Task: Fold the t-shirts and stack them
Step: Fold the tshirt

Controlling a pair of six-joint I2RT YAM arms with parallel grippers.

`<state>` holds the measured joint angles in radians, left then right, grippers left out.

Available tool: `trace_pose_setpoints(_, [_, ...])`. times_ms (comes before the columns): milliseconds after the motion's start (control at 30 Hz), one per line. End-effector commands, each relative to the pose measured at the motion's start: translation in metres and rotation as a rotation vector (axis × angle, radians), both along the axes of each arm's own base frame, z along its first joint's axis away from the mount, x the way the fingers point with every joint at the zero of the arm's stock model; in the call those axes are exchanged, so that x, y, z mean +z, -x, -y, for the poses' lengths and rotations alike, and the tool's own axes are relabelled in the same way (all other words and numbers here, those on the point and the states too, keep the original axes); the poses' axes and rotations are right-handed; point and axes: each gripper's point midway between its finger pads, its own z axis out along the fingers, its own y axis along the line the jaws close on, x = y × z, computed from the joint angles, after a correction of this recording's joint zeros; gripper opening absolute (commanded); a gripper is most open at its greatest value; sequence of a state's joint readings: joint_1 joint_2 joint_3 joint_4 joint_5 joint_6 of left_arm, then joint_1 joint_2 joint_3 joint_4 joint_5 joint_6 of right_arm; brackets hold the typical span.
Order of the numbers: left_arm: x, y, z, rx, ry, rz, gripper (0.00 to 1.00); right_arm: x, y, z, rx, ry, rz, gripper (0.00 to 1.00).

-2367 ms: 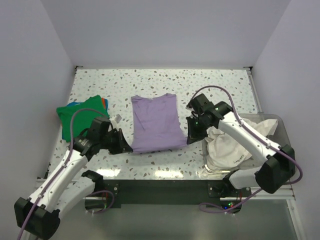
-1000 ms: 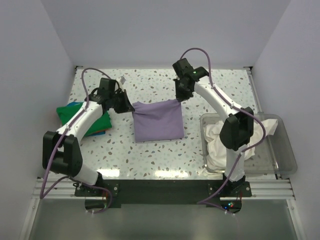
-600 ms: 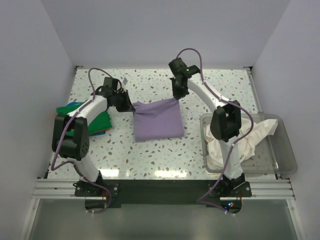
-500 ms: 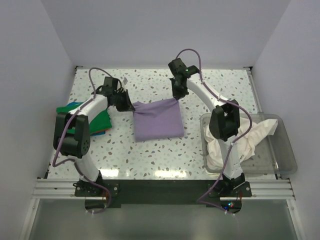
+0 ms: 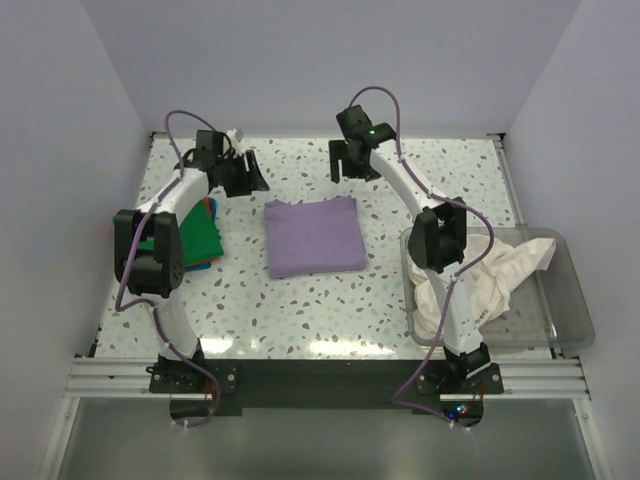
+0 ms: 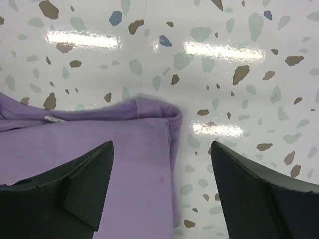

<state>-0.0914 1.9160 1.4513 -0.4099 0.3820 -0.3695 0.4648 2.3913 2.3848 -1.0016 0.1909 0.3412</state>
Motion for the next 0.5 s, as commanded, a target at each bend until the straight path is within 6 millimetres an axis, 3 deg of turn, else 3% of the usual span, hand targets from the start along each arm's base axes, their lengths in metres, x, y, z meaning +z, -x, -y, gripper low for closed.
trace_pose_setpoints(0, [0.043,-0.012,0.004,-0.048,0.015,0.134,0.64,0.054,-0.002,-0.005,0.026,-0.078,0.112,0.82])
trace_pose_setpoints(67, [0.041,0.0,0.006,-0.06,0.029,0.137,0.64,0.06,0.004,-0.014,0.061,-0.127,0.118,0.81])
trace_pose_setpoints(100, [0.041,0.006,0.009,-0.079,0.048,0.142,0.64,0.05,0.014,-0.014,0.076,-0.138,0.085,0.81])
trace_pose_setpoints(133, [0.041,0.011,0.011,-0.084,0.058,0.148,0.64,0.067,0.018,-0.018,0.092,-0.18,0.119,0.81])
trace_pose_setpoints(167, [0.033,0.025,0.011,-0.09,0.066,0.133,0.64,0.069,0.024,-0.02,0.101,-0.204,0.115,0.81])
trace_pose_setpoints(200, [0.035,0.029,0.014,-0.106,0.084,0.154,0.64,0.056,0.039,-0.024,0.127,-0.231,0.064,0.8])
trace_pose_setpoints(233, [0.034,0.034,0.016,-0.11,0.095,0.154,0.64,0.074,0.043,-0.027,0.137,-0.276,0.101,0.8])
trace_pose_setpoints(267, [0.025,0.049,0.016,-0.119,0.104,0.138,0.64,0.074,0.051,-0.03,0.147,-0.294,0.094,0.8])
trace_pose_setpoints(300, [0.027,0.053,0.02,-0.137,0.125,0.161,0.64,0.062,0.063,-0.031,0.158,-0.298,0.055,0.8])
trace_pose_setpoints(333, [0.026,0.058,0.021,-0.138,0.14,0.164,0.64,0.075,0.07,-0.038,0.177,-0.333,0.077,0.8])
trace_pose_setpoints(367, [0.018,0.072,0.021,-0.137,0.15,0.151,0.64,0.073,0.077,-0.042,0.19,-0.354,0.061,0.8])
trace_pose_setpoints(400, [0.021,0.073,0.024,-0.144,0.168,0.181,0.65,0.061,0.089,-0.043,0.193,-0.364,0.021,0.8])
trace_pose_setpoints(467, [0.012,0.088,0.026,-0.137,0.2,0.163,0.65,0.066,0.103,-0.057,0.223,-0.434,0.015,0.8])
